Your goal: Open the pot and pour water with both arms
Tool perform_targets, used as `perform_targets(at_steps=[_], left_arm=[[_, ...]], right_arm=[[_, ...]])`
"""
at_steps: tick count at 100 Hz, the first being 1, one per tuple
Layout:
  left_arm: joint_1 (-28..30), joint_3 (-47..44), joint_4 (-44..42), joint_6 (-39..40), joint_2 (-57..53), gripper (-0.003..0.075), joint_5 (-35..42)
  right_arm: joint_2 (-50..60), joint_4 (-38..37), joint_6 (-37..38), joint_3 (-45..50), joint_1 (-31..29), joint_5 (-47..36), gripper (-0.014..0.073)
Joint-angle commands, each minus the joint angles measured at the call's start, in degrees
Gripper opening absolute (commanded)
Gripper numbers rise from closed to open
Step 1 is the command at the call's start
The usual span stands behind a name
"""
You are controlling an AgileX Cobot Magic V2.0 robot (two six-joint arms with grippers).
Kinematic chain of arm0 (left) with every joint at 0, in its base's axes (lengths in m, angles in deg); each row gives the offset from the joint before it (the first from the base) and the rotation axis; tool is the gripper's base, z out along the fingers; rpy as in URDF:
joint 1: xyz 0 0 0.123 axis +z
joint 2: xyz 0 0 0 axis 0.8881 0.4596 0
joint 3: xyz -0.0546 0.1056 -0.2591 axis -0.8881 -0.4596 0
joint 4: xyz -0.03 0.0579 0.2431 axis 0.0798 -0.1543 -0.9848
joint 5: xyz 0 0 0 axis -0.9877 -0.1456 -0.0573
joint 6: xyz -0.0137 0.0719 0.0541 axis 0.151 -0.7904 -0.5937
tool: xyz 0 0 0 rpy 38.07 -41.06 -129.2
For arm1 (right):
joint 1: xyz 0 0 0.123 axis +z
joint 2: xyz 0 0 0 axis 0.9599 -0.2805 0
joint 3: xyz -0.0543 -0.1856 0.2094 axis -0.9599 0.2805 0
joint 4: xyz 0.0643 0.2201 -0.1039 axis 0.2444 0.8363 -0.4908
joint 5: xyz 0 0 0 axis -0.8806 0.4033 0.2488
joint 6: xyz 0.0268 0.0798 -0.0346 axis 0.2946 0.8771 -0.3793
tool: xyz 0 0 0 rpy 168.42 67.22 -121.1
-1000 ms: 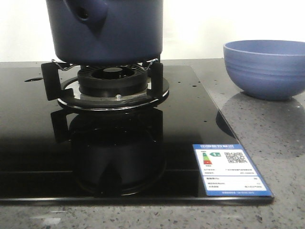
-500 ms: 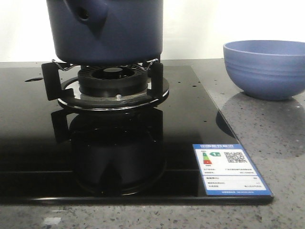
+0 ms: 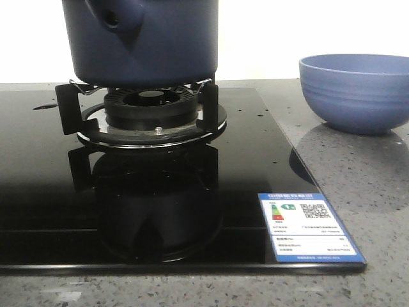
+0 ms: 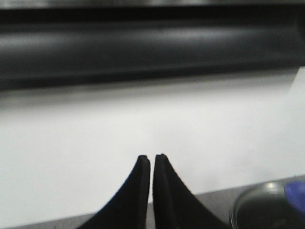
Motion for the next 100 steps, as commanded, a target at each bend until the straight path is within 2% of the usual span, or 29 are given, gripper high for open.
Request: perform_targets(at_steps=[1, 27, 45, 63, 100], left_arm=[[-1.73, -4.01, 4.2, -2.38, -3.82, -0.002, 3.89], [-2.48, -21.88, 19.35, -15.3, -14.3, -0.002, 5.97], [-2.48, -30.46, 24.5, -15.84, -22.57, -0.002, 5.97], [-2.48, -32.92, 26.48, -15.84, -26.74, -0.002, 5.97], [-2.48, -33.04, 27.34, -15.84, -26.86, -0.002, 5.17]], right_arm=[[6.0, 2.38, -3.05, 7.15, -0.02, -7.43, -0.0062], [23.33, 2.49, -5.24, 30.26, -0.02, -15.55, -0.0062], [34.14, 2.49, -5.24, 40.18, -0.02, -18.61, -0.0062], [35.97, 2.79, -5.13, 42.58, -0.02, -19.05, -0.0062], [35.97, 4.11, -5.13, 42.66, -0.02, -19.06, -0.0062]])
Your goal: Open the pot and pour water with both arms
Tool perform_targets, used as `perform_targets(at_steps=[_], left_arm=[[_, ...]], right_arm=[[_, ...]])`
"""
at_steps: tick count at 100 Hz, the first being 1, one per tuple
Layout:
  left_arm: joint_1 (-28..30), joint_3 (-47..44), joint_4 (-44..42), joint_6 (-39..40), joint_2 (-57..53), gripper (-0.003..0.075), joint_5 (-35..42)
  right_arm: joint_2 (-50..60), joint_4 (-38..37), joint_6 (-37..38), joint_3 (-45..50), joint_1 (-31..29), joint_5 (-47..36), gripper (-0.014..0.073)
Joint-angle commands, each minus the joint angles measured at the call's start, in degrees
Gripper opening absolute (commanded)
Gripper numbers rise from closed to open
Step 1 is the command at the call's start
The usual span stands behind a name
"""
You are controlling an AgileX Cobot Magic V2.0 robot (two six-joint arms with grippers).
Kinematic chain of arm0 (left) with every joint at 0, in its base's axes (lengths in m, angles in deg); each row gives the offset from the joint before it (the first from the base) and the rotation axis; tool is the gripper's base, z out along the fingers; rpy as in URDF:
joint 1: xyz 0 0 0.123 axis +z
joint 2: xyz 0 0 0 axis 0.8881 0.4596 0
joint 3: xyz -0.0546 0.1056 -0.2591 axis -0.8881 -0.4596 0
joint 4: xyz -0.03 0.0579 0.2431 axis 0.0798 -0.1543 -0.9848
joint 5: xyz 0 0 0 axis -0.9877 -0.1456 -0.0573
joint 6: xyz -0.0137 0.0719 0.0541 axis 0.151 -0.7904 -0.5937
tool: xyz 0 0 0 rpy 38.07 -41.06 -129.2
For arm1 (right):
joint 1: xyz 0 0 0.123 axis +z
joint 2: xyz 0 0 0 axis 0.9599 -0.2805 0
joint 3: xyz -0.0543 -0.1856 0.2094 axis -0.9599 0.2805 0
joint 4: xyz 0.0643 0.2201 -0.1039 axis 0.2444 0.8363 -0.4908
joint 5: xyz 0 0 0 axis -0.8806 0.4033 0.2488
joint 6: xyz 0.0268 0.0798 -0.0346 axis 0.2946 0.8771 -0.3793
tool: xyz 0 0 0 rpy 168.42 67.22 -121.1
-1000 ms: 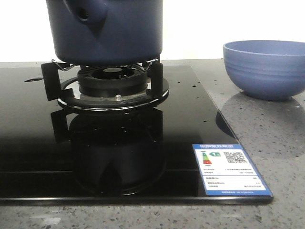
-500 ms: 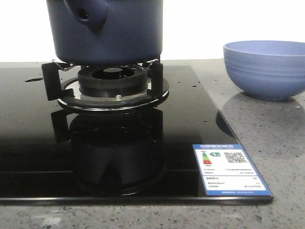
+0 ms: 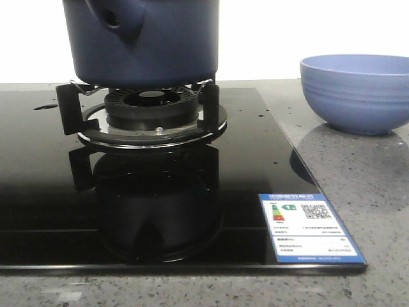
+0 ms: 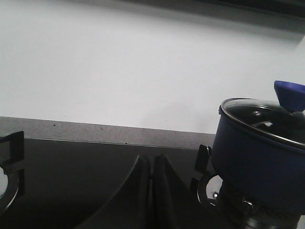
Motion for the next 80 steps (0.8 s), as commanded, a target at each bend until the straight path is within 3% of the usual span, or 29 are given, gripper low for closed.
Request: perform_targets(at_steps=[1, 74, 80], left_arm=[[-0.51, 1.51, 1.49, -0.01, 0.29, -0.002, -1.28], [-0.51, 1.51, 3.78, 0.1, 0.29, -0.002, 0.14], [-0.51, 1.51, -0.04, 2.64, 0.55, -0.002, 1.17]], right_arm=[[-0.18, 1.04, -0.65, -1.33, -0.02, -2.44, -0.0062], [-0.18, 1.04, -0.65, -1.33, -0.02, -2.44, -0.0062], [-0.18, 1.04, -0.65, -1.33, -0.02, -2.44, -0.0062]])
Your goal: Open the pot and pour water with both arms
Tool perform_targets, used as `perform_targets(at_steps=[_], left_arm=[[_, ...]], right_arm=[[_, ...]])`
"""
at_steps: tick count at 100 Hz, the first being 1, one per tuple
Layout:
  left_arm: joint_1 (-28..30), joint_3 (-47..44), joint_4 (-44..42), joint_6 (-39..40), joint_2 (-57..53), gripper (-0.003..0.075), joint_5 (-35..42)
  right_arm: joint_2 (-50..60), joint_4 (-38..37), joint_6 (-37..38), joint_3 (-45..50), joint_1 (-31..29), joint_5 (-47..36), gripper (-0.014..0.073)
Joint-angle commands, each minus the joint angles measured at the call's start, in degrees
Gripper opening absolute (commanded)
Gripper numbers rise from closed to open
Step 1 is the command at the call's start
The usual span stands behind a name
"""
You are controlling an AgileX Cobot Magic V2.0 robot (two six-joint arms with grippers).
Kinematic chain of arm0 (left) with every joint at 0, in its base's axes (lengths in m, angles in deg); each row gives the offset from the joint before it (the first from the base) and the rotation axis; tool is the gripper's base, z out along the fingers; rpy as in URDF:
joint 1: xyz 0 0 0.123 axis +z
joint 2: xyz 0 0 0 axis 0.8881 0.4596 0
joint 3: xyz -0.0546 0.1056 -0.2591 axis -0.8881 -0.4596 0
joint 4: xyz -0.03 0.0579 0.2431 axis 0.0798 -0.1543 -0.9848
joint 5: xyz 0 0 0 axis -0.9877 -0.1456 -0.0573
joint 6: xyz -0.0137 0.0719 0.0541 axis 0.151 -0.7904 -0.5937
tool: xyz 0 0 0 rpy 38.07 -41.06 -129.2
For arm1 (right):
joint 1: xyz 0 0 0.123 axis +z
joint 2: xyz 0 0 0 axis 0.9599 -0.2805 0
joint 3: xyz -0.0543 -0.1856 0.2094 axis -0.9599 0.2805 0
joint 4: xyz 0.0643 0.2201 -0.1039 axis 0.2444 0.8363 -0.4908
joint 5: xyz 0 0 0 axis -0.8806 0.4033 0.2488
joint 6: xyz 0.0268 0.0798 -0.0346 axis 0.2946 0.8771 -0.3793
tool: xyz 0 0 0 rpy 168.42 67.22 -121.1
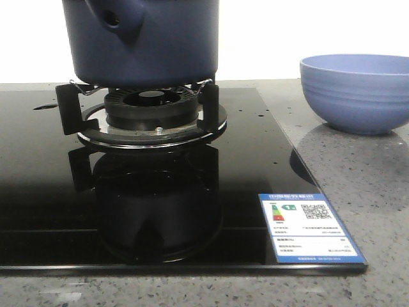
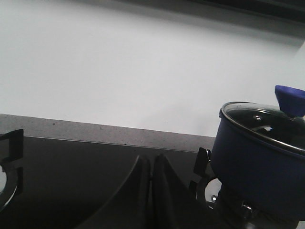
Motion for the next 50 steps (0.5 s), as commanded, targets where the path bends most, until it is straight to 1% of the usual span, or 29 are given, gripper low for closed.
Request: perform_targets(at_steps=[1, 4, 5, 7, 8, 9, 10, 11, 12, 13, 14, 15, 16, 17, 18, 19, 20, 21, 22, 23, 24, 26, 28, 33, 37, 50], left_arm=[[-0.51, 1.51, -2.32, 4.37, 0.53, -0.002, 0.85], [-0.51, 1.63, -6.51, 9.12, 0.53, -0.002, 1.96], [-0.51, 1.63, -9.1, 10.56, 0.53, -0.002, 2.53], [-0.51, 1.63, -13.69, 17.35, 0.53, -0.002, 3.48], [-0.51, 1.63, -15.39, 19.28, 0.53, -0.002, 3.79], [-0.51, 1.63, -19.17, 21.31, 0.53, -0.002, 4.11], [-0.51, 1.63, -23.21, 25.59, 0.53, -0.002, 4.69], [-0.51, 1.63, -23.21, 27.81, 0.53, -0.002, 4.91], [-0.51, 1.63, -29.7, 32.4, 0.53, -0.002, 5.33], [-0.51, 1.63, -29.7, 34.73, 0.53, -0.002, 5.57], [-0.51, 1.63, -34.16, 37.13, 0.53, -0.002, 5.79], [-0.51, 1.63, -36.41, 41.84, 0.53, -0.002, 6.26], [-0.51, 1.63, -40.94, 44.2, 0.53, -0.002, 6.47], [-0.51, 1.63, -43.22, 48.88, 0.53, -0.002, 6.82], [-0.51, 1.63, -45.51, 51.18, 0.53, -0.002, 7.01], [-0.51, 1.48, -50.1, 53.47, 0.53, -0.002, 7.39], [-0.51, 1.5, -52.41, 57.94, 0.53, -0.002, 7.62], [-0.51, 1.5, -56.89, 60.12, 0.53, -0.002, 7.78], [-0.51, 1.29, -59.04, 64.32, 0.53, -0.002, 8.07], [-0.51, 1.22, -63.06, 66.32, 0.53, -0.002, 8.23], [-0.51, 1.05, -64.92, 70.13, 0.53, -0.002, 8.63], [-0.63, 0.69, -70.02, 73.67, 0.53, -0.002, 9.27], [-0.63, 0.21, -74.52, 79.5, 0.53, -0.002, 9.86], [-0.63, -1.3, -82.02, 85.79, -0.16, -0.002, 11.22], [-0.63, -2.57, -85.22, 89.1, -1.16, -0.002, 11.22], [-0.74, -8.54, -88.65, 90.21, -7.54, -0.002, 12.81]], right_arm=[[-0.18, 1.04, -0.65, -1.33, -0.02, -2.44, -0.0062], [-0.18, 1.04, -0.65, -1.33, -0.02, -2.44, -0.0062], [-0.18, 1.04, -0.65, -1.33, -0.02, -2.44, -0.0062], [-0.18, 1.04, -0.65, -1.33, -0.02, -2.44, -0.0062], [-0.18, 1.04, -0.65, -1.33, -0.02, -2.44, -0.0062], [-0.18, 1.04, -0.65, -1.33, -0.02, -2.44, -0.0062], [-0.18, 1.04, -0.65, -1.33, -0.02, -2.44, -0.0062], [-0.18, 1.04, -0.65, -1.33, -0.02, -2.44, -0.0062], [-0.18, 1.04, -0.65, -1.33, -0.02, -2.44, -0.0062], [-0.18, 1.04, -0.65, -1.33, -0.02, -2.44, -0.0062], [-0.18, 1.04, -0.65, -1.33, -0.02, -2.44, -0.0062], [-0.18, 1.04, -0.65, -1.33, -0.02, -2.44, -0.0062], [-0.18, 1.04, -0.65, -1.33, -0.02, -2.44, -0.0062], [-0.18, 1.04, -0.65, -1.33, -0.02, -2.44, -0.0062], [-0.18, 1.04, -0.65, -1.33, -0.02, -2.44, -0.0062], [-0.18, 1.04, -0.65, -1.33, -0.02, -2.44, -0.0062], [-0.18, 1.04, -0.65, -1.33, -0.02, -2.44, -0.0062], [-0.18, 1.04, -0.65, -1.33, -0.02, -2.44, -0.0062], [-0.18, 1.04, -0.65, -1.33, -0.02, -2.44, -0.0062], [-0.18, 1.04, -0.65, -1.33, -0.02, -2.44, -0.0062], [-0.18, 1.04, -0.65, -1.33, -0.02, -2.44, -0.0062], [-0.18, 1.04, -0.65, -1.33, -0.02, -2.44, -0.0062], [-0.18, 1.04, -0.65, -1.33, -0.02, -2.44, -0.0062], [-0.18, 1.04, -0.65, -1.33, -0.02, -2.44, -0.0062], [-0.18, 1.04, -0.65, -1.33, -0.02, -2.44, -0.0062], [-0.18, 1.04, -0.65, -1.33, -0.02, -2.44, -0.0062]])
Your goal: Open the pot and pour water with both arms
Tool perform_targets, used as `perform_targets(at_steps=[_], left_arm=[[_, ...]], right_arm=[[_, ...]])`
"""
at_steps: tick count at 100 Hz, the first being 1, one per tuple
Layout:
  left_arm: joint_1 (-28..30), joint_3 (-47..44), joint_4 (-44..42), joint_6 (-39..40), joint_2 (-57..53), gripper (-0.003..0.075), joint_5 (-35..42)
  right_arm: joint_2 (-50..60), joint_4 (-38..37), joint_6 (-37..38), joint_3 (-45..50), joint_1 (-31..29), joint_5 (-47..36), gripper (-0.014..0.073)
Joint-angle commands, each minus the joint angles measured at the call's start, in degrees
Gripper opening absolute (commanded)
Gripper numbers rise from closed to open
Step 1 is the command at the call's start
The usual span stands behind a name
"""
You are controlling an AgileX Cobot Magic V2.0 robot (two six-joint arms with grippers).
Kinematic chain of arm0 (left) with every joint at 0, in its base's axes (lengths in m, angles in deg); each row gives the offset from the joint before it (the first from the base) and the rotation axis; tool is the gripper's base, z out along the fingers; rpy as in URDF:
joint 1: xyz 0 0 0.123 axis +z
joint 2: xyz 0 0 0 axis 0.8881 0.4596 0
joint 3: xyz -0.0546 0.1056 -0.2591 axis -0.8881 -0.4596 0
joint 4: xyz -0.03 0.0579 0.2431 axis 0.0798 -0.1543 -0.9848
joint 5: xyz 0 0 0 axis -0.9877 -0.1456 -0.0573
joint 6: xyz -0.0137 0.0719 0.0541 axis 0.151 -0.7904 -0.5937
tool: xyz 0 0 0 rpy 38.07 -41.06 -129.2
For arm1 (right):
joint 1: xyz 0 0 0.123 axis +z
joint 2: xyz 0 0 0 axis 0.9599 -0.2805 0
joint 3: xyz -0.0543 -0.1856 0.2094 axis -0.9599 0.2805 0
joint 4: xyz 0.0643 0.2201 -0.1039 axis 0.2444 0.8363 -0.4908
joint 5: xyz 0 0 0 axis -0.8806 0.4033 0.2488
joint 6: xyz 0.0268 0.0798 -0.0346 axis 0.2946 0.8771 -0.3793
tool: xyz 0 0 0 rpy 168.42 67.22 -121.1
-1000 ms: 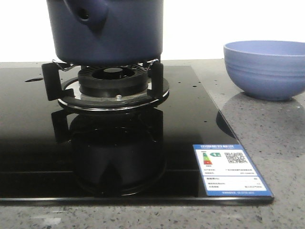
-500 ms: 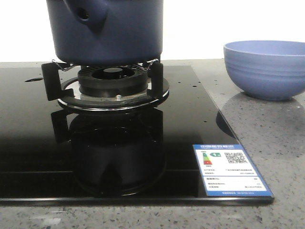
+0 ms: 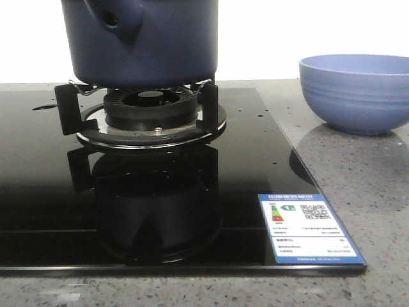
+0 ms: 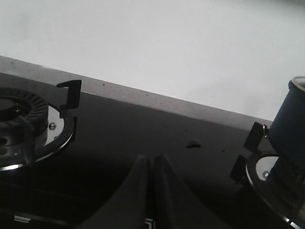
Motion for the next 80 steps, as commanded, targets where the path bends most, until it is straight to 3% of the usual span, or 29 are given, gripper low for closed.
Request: perform_targets(at_steps=[1, 28, 80], left_arm=[[-0.62, -2.02, -5.31, 3.98, -3.34, -0.002, 5.17], [-0.62, -11.76, -8.82, 5.74, -16.4, -0.002, 7.53], [-3.55, -11.63, -9.14, 5.74, -16.16, -0.002, 5.8]], right_arm=[[-0.18, 1.04, -0.55, -1.33, -0.02, -2.35, -0.0062], [-0.18, 1.04, -0.55, -1.33, -0.02, -2.35, -0.0062], [-0.18, 1.04, -0.55, -1.33, -0.02, -1.95, -0.0062]])
